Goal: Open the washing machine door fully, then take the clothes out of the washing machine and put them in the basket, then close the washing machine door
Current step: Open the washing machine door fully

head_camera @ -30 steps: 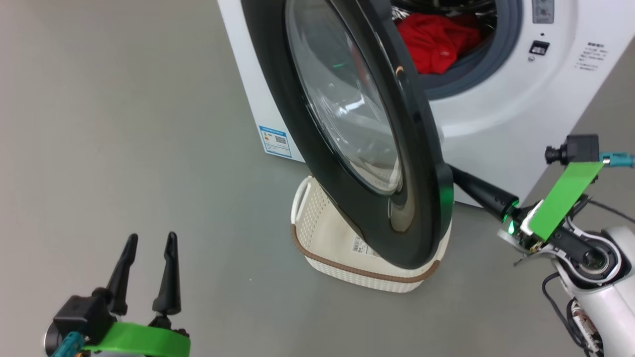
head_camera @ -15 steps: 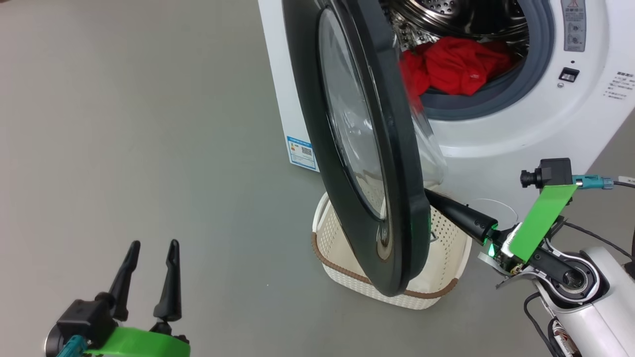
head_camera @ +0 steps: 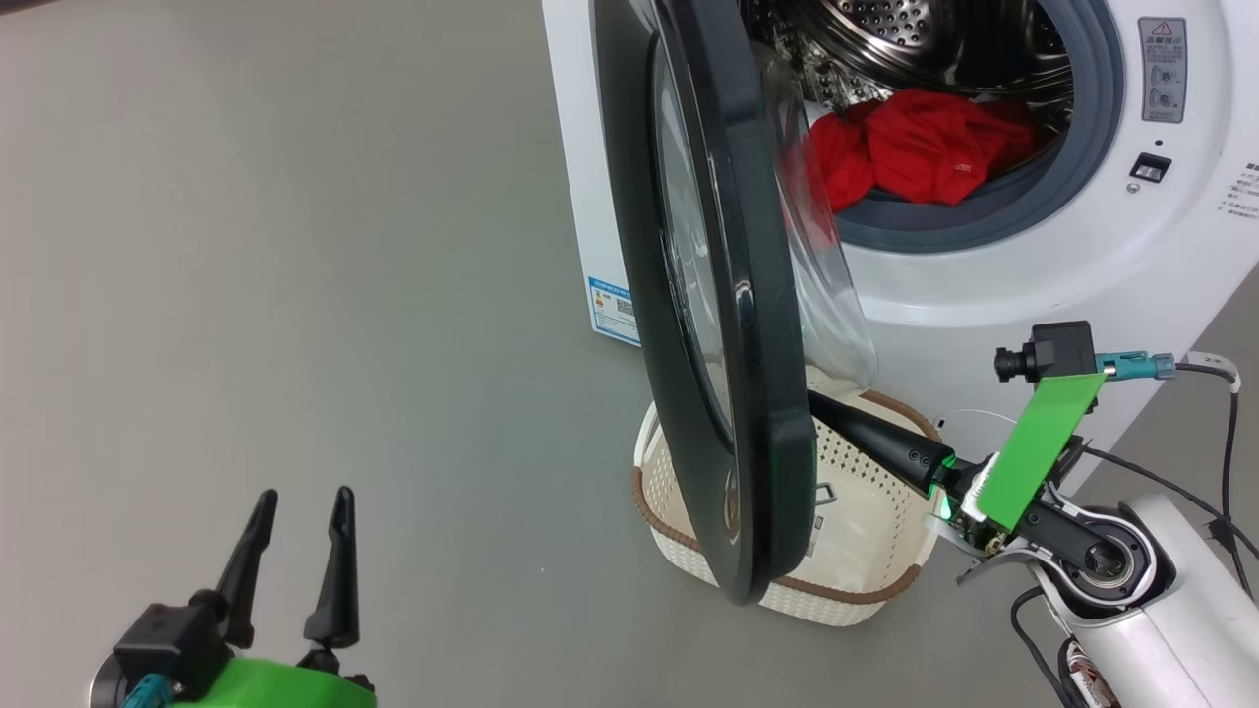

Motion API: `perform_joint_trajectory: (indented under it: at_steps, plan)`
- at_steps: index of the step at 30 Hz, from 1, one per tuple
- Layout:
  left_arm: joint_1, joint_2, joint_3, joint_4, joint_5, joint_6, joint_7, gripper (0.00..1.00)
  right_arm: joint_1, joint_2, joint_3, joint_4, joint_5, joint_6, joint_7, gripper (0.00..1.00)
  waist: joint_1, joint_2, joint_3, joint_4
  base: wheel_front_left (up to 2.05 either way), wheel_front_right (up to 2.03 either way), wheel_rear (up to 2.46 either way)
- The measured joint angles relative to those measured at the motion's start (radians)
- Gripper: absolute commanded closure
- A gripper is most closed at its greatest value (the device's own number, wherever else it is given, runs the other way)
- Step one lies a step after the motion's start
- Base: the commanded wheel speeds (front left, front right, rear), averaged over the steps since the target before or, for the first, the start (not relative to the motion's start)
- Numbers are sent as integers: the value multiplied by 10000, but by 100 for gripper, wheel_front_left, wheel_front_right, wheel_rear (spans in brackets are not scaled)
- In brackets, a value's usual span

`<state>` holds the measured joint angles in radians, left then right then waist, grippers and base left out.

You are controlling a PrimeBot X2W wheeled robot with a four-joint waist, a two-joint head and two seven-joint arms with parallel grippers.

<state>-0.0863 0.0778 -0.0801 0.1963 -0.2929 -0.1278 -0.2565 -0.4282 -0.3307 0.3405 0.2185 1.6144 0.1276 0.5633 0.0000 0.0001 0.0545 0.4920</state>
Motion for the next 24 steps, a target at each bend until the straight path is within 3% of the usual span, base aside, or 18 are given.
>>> perform_joint_trajectory:
  at_steps: [24]
  plan:
    - [31,-4,31,25,2,0,0,0,7,320,-52,73,-205,0,245,100,0,0,-158,-293,0,0,0]
